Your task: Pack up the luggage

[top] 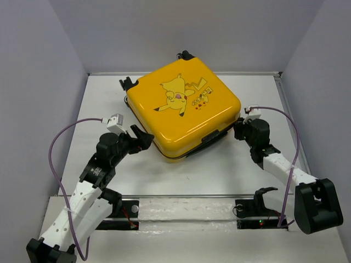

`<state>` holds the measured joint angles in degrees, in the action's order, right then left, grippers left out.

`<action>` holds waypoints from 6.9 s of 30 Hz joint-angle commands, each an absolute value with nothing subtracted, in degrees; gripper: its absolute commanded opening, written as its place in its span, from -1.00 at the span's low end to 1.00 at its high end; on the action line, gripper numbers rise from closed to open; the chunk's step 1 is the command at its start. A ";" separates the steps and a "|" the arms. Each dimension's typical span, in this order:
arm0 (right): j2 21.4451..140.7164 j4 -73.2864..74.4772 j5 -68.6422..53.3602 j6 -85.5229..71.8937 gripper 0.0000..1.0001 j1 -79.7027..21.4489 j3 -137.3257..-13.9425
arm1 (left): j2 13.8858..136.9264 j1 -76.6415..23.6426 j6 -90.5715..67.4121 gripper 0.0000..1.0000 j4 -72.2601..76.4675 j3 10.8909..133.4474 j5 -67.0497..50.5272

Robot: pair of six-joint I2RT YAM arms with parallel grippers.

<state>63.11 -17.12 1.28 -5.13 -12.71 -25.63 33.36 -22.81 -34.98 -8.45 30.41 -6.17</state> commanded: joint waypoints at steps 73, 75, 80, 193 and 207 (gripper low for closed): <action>77.52 -13.19 -18.29 -28.12 0.00 -16.25 -42.01 | 32.34 -46.93 -35.60 0.98 -9.92 34.27 19.23; 74.72 -11.17 -15.92 -28.74 -0.01 -16.26 -40.70 | 32.17 -46.85 -36.56 0.98 -10.98 34.45 20.82; 69.09 -4.84 -7.74 -26.28 -0.07 -16.26 -38.06 | 30.85 -46.93 -38.06 0.98 -13.09 34.10 22.93; 63.19 -13.95 11.34 -17.32 -0.13 -36.05 -29.89 | 40.79 -42.37 -32.08 0.98 -11.77 42.28 20.84; 71.10 -42.18 3.78 -11.52 -0.10 -34.37 -23.91 | 37.97 -41.66 -33.84 0.98 -11.87 38.15 13.64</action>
